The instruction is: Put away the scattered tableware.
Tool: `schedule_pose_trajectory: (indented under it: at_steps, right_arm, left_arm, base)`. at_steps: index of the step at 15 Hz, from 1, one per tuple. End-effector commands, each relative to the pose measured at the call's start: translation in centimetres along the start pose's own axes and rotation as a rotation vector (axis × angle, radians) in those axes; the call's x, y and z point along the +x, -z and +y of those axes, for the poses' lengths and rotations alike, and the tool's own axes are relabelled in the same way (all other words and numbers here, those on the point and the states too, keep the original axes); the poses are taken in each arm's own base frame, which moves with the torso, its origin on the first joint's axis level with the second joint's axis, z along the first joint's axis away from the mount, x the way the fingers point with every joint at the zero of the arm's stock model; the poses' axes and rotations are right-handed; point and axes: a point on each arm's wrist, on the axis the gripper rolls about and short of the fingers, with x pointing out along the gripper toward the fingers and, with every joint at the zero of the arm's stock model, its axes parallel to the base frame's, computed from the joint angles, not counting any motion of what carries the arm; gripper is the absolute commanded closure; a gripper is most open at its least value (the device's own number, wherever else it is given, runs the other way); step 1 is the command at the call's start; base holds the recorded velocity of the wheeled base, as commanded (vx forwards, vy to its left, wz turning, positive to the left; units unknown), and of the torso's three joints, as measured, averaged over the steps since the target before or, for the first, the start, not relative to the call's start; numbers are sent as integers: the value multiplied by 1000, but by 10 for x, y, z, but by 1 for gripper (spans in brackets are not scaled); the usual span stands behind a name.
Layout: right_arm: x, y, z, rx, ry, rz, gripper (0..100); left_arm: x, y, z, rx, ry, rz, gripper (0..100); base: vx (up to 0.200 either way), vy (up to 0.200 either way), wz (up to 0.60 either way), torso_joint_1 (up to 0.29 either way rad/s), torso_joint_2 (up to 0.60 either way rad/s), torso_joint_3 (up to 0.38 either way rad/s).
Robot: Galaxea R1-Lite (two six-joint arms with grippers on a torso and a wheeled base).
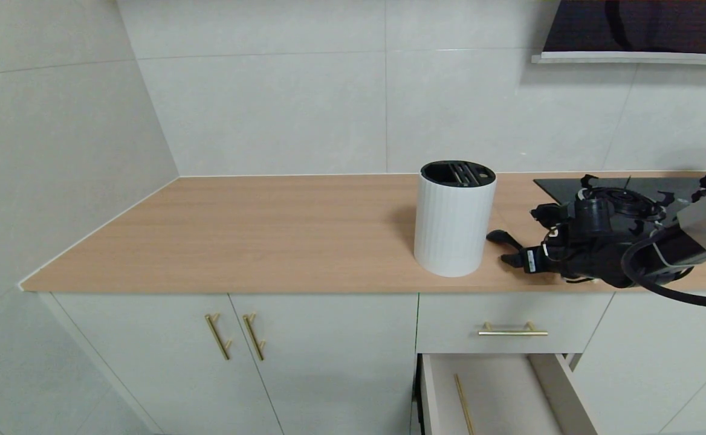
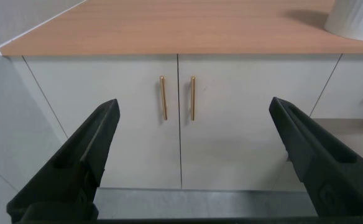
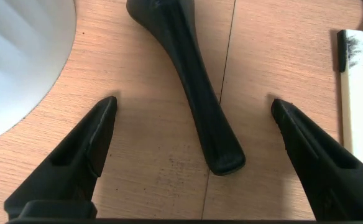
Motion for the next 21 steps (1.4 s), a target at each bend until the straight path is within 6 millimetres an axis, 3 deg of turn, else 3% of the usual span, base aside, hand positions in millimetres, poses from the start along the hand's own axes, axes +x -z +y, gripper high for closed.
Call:
schedule_pose_trajectory:
  at_steps: [1,4,5,14,17,20,21]
  right_arm:
    - [0,0,0,-2,-1,0,0]
    - [2,2,0,-2,-1,5,0]
    - [1,2,0,-3,-3,5,100]
    - [-8,-8,1,-1,-1,-20,100]
    - [-42,-30,5,40,-1,-4,100]
    - [-96,-51,26,58,38,73,100]
    - [-106,-54,31,73,45,78,100]
  left_arm:
    - [0,0,0,0,-1,2,0]
    - [0,0,0,0,-1,2,0]
    - [0,0,0,-1,-1,2,0]
    - [0,0,0,-1,-1,2,0]
    - [0,0,0,-1,-1,2,0]
    - [0,0,0,0,-1,2,0]
    - [0,0,0,0,-1,2,0]
  base:
    - [0,0,0,0,0,0]
    - [0,0,0,0,0,0]
    - [0,0,0,0,0,0]
    - [0,0,0,0,0,0]
    - [0,0,0,0,0,0]
    - [0,0,0,0,0,0]
    - [0,0,0,0,0,0]
